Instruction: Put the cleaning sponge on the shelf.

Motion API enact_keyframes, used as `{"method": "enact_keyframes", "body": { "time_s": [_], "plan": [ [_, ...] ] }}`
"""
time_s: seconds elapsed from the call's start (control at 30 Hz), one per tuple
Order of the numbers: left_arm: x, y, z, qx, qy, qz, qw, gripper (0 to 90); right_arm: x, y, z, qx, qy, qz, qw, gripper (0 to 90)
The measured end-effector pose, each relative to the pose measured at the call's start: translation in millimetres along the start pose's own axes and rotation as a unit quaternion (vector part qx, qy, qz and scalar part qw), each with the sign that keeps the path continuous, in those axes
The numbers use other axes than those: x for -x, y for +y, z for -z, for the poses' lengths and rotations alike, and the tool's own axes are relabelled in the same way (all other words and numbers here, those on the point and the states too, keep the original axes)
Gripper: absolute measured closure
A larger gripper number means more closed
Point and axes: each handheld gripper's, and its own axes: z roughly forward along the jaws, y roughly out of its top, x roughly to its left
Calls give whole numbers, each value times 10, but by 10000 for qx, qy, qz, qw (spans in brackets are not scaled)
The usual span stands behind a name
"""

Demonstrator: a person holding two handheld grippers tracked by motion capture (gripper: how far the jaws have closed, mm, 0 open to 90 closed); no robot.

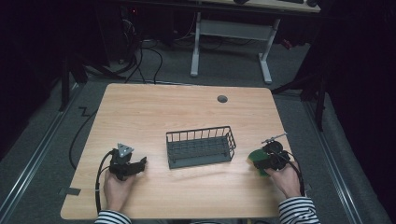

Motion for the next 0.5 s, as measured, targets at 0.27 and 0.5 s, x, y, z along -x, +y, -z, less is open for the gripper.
{"method": "enact_keyframes", "body": {
  "time_s": [0.27,0.5],
  "plan": [
    [-11,-1,3,8,-42,22,10000,264,18,18,-33,-88,53,-47,9999,291],
    [-3,1,1,-3,-14,-3,10000,265,63,30,-57,-188,219,-21,9996,300]
  ]
}}
